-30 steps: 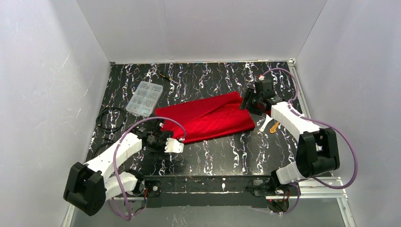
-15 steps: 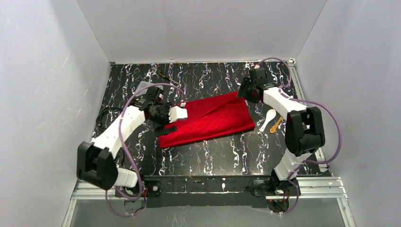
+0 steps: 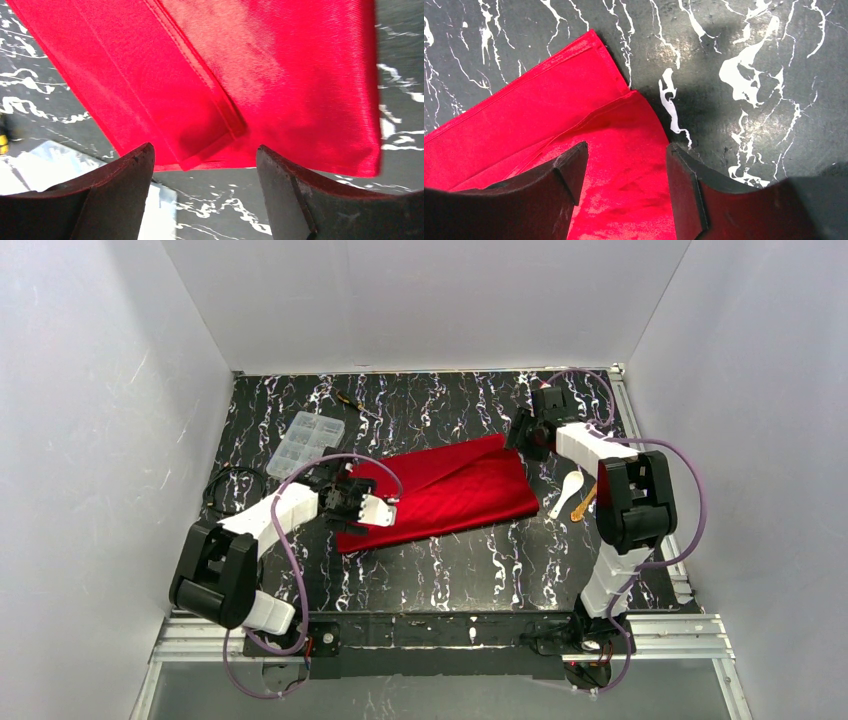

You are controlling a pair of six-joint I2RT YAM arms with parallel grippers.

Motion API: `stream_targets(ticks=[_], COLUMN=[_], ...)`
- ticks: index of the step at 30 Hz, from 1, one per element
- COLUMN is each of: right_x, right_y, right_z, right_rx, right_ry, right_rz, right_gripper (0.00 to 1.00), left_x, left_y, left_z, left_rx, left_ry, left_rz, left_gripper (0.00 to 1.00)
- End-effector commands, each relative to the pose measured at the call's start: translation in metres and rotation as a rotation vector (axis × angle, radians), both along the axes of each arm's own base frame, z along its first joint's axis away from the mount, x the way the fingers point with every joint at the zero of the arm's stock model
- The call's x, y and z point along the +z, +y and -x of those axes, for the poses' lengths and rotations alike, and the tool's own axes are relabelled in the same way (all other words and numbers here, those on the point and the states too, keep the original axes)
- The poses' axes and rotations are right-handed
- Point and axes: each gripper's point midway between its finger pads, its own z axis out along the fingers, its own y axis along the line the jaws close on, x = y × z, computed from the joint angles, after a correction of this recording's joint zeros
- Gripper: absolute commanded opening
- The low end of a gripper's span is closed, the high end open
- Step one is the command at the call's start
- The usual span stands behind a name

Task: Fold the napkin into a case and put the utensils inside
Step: Fold and flatten the napkin at the center of the board, then smooth out the rectangle-folded napkin at the center of the board.

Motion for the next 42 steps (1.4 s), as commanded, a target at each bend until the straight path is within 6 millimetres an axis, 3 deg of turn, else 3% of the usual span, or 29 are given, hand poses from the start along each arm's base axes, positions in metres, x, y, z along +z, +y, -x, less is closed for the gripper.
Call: stream_targets(ticks=[1, 6, 11, 16, 22, 31, 34, 38, 42], right_x=[0.018, 0.023, 0.029, 0.028, 0.025, 0.026, 0.026, 0.027, 0.030], right_y=[0.008, 0.007, 0.007, 0.010, 0.009, 0.007, 0.006, 0.004, 0.005], right_z=[-0.021, -0.024, -0.026, -0.025, -0.025, -0.025, -0.025, -0.025, -0.025], right_rx=[0.028, 0.031, 0.030, 0.033, 0.028, 0.027, 0.027, 0.026, 0.027], right_ry=[-0.070, -0.083, -0.094, -0.094, -0.088, -0.088, -0.088, -0.086, -0.090], right_rz=[-0.019, -0.007, -0.011, -0.028, -0.024, -0.019, -0.013, -0.012, -0.018], right_gripper=[0.67, 0.66, 0.66, 0.65, 0.64, 0.64, 0.64, 0.64, 0.64], left_x=[-0.003, -0.015, 0.001, 0.010, 0.006, 0.003, 0.003, 0.003, 0.006], left_y=[-0.006, -0.003, -0.015, -0.022, -0.016, 0.003, 0.002, -0.002, -0.003], left_z=[-0.031, -0.043, -0.059, -0.047, -0.033, -0.061, -0.061, -0.042, -0.044], left_rx=[-0.113, -0.127, -0.038, 0.092, 0.219, 0.387, 0.403, 0.302, 0.259], left_ry=[-0.172, -0.214, -0.247, -0.146, -0.056, -0.124, -0.114, -0.060, -0.099], left_rz=[-0.029, -0.049, 0.051, 0.145, 0.164, 0.130, 0.141, 0.159, 0.166], left_gripper=[0.71, 0.69, 0.61, 0.49, 0.36, 0.14, 0.15, 0.25, 0.34])
